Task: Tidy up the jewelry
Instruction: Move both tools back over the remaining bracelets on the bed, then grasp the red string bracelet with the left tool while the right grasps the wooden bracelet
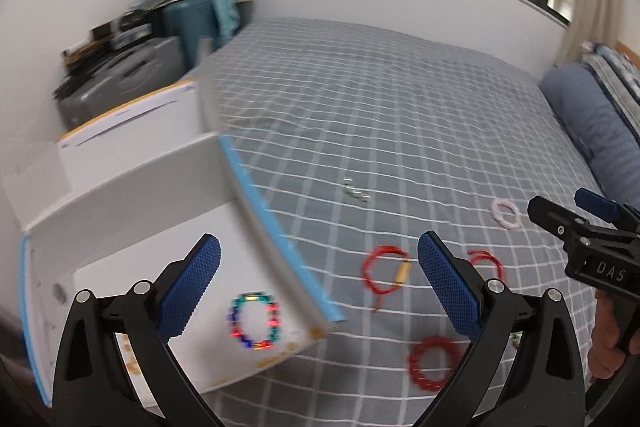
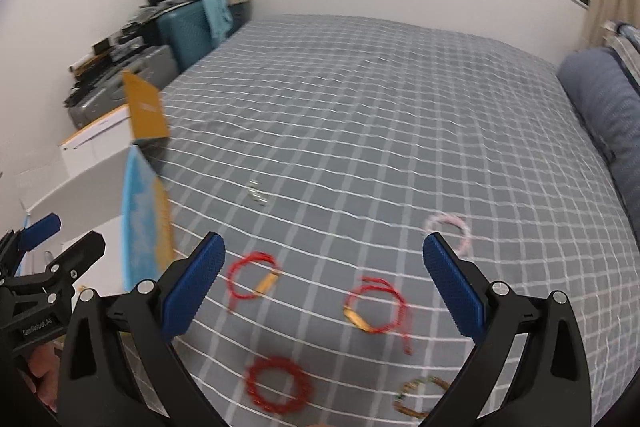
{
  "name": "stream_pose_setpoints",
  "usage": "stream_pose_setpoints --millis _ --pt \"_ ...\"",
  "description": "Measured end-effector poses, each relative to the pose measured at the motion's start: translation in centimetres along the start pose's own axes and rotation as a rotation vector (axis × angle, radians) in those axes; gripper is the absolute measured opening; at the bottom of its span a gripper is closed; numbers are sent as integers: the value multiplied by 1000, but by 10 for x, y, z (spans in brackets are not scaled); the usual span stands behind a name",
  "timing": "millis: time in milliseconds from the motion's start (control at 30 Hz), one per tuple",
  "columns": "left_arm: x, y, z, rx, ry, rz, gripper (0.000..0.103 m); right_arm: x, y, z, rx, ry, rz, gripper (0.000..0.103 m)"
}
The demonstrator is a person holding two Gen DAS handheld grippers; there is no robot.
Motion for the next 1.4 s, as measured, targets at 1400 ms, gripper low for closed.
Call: stream_pose_setpoints --millis 1400 --pt "66 -179 -104 152 -162 239 86 194 -57 -126 42 -232 297 67"
Point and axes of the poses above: each gripper's, at about its wrist camera, not at the fingertips, and y roughly against the way its jaws point, z to its left, x to its underside, the point moved 9 cm from there along -y, roughly the way its jaws point, and after that the axes turned 4 degrees about z, right-handed, at the moved point
